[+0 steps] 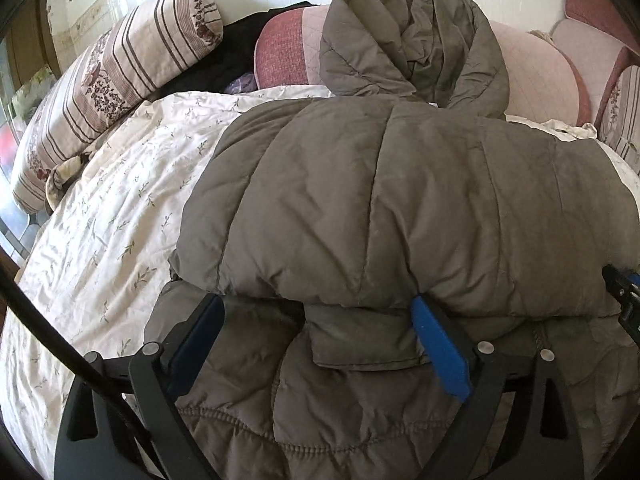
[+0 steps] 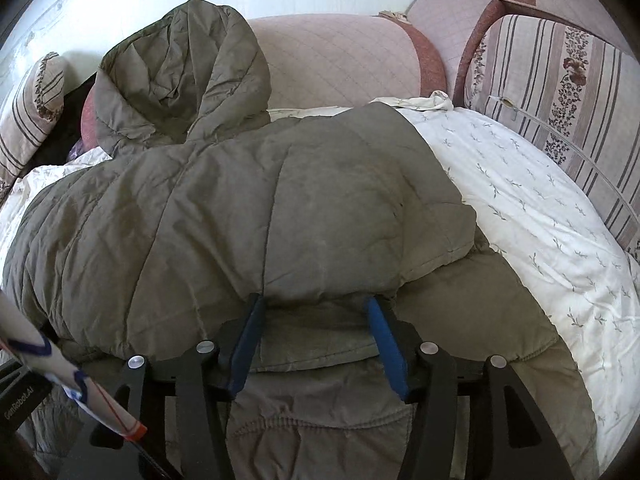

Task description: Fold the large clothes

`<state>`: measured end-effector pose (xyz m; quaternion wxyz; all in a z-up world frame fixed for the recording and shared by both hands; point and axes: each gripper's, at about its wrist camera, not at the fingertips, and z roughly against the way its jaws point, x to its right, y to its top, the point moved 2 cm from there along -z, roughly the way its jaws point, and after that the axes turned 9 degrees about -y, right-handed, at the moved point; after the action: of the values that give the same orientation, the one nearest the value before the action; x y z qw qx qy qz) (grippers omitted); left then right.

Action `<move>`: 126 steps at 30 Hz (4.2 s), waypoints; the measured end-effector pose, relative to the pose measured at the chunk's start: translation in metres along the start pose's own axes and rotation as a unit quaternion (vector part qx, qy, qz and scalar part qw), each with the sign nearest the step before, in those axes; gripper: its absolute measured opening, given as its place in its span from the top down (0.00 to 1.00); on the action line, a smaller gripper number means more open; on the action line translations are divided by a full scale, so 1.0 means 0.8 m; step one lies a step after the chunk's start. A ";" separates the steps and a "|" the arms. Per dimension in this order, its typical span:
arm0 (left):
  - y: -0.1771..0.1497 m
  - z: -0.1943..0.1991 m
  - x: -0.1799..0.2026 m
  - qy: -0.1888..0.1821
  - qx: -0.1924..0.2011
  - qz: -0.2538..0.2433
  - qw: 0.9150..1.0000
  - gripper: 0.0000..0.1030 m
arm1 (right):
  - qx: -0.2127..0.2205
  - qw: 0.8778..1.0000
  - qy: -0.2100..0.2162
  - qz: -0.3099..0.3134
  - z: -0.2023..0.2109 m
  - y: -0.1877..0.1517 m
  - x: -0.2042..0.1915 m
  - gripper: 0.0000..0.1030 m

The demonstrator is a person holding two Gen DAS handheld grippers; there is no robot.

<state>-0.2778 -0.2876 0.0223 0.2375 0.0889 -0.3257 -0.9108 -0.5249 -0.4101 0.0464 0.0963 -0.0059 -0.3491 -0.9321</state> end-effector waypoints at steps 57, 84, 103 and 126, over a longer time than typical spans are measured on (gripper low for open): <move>0.000 0.001 0.002 0.003 -0.001 0.000 1.000 0.08 | 0.019 0.999 0.030 0.008 0.016 -0.001 -0.013 0.60; 0.000 0.000 0.002 0.004 -0.002 0.001 1.000 0.08 | 0.024 0.999 0.007 0.035 0.015 -0.005 -0.021 0.60; 0.009 0.018 0.003 -0.010 0.022 0.004 1.000 0.08 | 0.020 0.999 0.035 0.014 0.021 -0.001 -0.012 0.59; 0.035 0.066 -0.040 -0.066 0.065 0.083 0.992 0.08 | 0.059 0.982 0.176 0.016 0.244 0.183 -0.025 0.55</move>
<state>-0.2561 -0.2613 0.0813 0.2841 0.0162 -0.4057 -0.8686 -0.4894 -0.3873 0.2875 0.1715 0.1588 -0.3812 -0.8944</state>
